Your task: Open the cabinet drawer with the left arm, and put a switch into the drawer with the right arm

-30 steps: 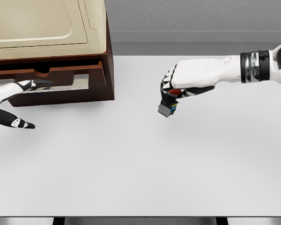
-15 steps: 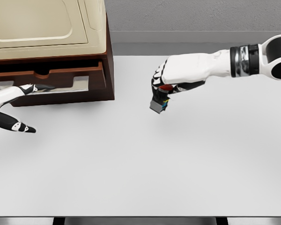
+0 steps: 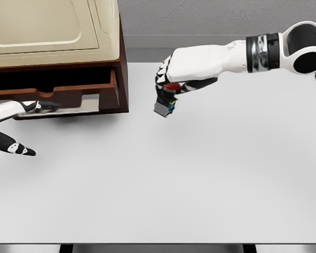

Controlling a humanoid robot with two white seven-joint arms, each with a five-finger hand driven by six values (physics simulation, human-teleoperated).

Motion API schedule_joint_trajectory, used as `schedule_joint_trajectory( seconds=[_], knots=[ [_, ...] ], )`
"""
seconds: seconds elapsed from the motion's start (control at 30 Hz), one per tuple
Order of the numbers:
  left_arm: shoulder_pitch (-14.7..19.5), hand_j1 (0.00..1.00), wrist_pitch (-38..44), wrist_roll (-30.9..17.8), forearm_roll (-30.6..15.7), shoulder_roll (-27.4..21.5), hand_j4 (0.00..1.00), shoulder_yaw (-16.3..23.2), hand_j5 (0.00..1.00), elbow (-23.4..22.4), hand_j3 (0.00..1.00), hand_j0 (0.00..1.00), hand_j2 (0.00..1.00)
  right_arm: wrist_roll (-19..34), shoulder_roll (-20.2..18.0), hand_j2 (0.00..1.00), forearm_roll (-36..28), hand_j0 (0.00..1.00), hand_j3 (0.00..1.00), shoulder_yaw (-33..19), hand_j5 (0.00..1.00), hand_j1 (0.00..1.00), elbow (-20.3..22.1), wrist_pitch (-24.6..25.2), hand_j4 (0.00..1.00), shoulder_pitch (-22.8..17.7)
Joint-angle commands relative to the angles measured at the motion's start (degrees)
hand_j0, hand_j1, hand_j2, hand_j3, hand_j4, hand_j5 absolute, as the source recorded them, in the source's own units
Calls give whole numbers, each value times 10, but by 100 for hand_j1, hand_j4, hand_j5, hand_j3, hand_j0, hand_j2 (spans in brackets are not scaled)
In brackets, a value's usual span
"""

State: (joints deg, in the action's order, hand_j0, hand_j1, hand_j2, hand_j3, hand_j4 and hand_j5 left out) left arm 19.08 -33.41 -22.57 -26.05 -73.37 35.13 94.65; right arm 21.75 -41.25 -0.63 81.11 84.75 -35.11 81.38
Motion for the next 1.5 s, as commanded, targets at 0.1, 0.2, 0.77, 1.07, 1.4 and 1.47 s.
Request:
schedule_joint_trajectory(
  seconds=[0.1, 0.2, 0.77, 1.07, 1.4, 1.47],
  knots=[
    [-11, 100, -16, -5, 1, -6, 100, 11, 100, 18, 100, 100, 100, 7, 13, 49, -17, 49, 49, -2, 49, 49, -3, 1, 49, 9],
    [-13, 100, -16, -5, 1, -9, 100, 11, 100, 19, 100, 100, 100, 10, 29, 49, -17, 49, 49, -1, 49, 49, -29, 1, 49, 11],
    [-33, 100, -16, -5, 1, -21, 100, 10, 100, 34, 100, 100, 100, 15, 80, 49, -25, 49, 49, -1, 49, 49, -69, 1, 49, 53],
    [-33, 100, -16, -5, 3, -27, 100, 6, 100, 35, 100, 100, 100, 15, 100, 49, -46, 49, 49, -2, 49, 49, -75, 1, 49, 69],
    [-30, 100, -16, 2, 6, -27, 100, 2, 100, 29, 100, 100, 100, 15, 173, 49, -49, 49, 49, -11, 49, 49, -127, 1, 49, 68],
    [-29, 100, -16, 2, 7, -27, 100, 2, 100, 28, 100, 100, 100, 16, 182, 49, -50, 49, 49, -19, 49, 49, -128, 1, 49, 69]
  ],
)
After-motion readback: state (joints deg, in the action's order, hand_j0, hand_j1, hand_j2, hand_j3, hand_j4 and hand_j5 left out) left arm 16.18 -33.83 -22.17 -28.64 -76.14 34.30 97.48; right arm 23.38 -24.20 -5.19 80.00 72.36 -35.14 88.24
